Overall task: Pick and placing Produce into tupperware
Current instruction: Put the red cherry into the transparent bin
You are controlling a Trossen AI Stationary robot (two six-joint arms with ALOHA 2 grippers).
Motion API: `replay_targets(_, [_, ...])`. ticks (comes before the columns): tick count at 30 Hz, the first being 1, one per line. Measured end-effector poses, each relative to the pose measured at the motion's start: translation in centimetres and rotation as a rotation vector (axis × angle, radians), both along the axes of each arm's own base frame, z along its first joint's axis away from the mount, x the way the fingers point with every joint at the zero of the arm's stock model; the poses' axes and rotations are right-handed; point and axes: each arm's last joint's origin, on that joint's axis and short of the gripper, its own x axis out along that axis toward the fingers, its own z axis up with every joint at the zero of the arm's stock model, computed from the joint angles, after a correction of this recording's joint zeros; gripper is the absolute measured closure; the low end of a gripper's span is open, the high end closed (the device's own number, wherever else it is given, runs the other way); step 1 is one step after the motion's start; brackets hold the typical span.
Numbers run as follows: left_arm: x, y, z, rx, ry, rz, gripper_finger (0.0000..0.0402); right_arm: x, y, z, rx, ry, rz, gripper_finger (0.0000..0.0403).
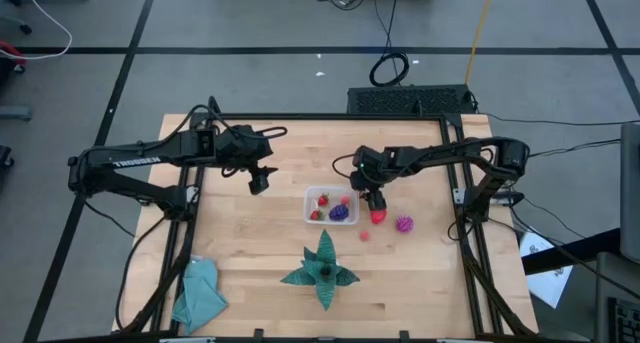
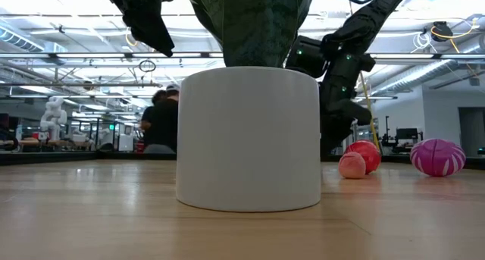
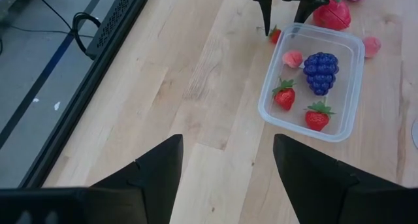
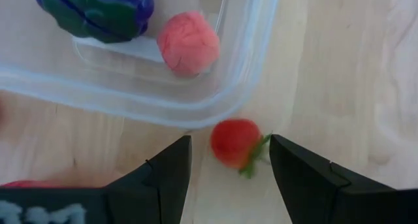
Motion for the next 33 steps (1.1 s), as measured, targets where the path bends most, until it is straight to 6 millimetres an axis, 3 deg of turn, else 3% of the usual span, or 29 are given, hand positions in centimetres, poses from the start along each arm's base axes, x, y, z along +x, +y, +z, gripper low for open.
replay_targets(18, [0.0,0.0,0.0,0.0,0.0,0.0,0.0158,0.07,-0.03,0.07,-0.001,-0.01,-0.005,0.0206])
replay_targets(33, [0.0,0.01,-0.01,0.0,0.0,0.0,0.0158,0.0,-0.03,0.03,0.008,0.001,-0.03,0.0272])
